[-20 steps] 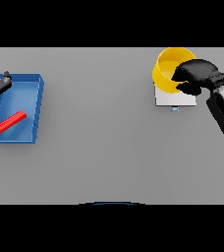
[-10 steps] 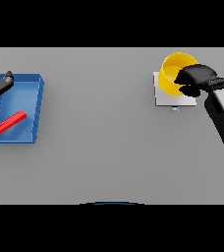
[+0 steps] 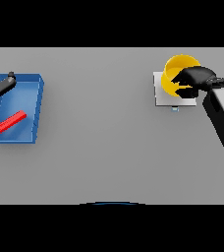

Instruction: Pick up the red beaker and tilt it to pour out 1 green nut into yellow bowl. Pick up the yellow bowl and place it on the metallic measuring scale.

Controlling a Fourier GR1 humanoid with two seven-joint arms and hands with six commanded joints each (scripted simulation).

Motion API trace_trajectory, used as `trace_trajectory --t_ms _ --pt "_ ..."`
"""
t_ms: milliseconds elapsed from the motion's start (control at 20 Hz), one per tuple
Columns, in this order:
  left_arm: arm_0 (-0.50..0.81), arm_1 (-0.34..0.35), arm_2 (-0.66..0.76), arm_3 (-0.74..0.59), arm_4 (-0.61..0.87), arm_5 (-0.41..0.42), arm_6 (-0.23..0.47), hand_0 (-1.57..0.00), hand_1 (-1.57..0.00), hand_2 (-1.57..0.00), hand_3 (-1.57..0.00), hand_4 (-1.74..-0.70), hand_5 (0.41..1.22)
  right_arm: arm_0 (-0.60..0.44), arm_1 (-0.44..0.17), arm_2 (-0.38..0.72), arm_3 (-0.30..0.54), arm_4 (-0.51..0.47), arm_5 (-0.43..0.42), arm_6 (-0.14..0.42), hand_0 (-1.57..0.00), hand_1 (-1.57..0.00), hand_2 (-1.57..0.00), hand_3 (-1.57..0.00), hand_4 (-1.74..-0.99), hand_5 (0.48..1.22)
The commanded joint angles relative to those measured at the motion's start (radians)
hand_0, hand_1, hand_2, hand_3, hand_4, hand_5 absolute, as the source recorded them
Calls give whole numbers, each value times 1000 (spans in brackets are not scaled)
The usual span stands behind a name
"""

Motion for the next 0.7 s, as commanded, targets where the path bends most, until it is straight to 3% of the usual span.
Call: trace_trajectory --t_ms 0,100,250,400,650 --pt "3 9 7 -2 7 -5 -3 1 1 1 1 -815 744 -4 1 0 11 -1 6 -13 -975 -866 -954 -762 -1504 983" --pt "-18 -12 -4 20 -4 -9 0 1 1 1 1 -809 742 -9 -1 2 21 -1 24 -19 -624 -554 -694 -670 -1444 887" --pt "-23 -24 4 45 -1 -6 -22 1 1 1 1 -809 739 -10 6 8 34 5 18 -28 -319 -283 -449 -572 -1397 799" --pt "-18 -21 2 36 -4 -2 -22 1 1 1 1 -812 736 -21 4 21 51 17 22 -57 -163 -144 -288 -475 -1356 755" --pt "-17 -15 7 31 3 -6 -24 1 1 1 1 -821 734 -51 25 36 119 42 7 -85 -53 -47 -115 -348 -1308 733"
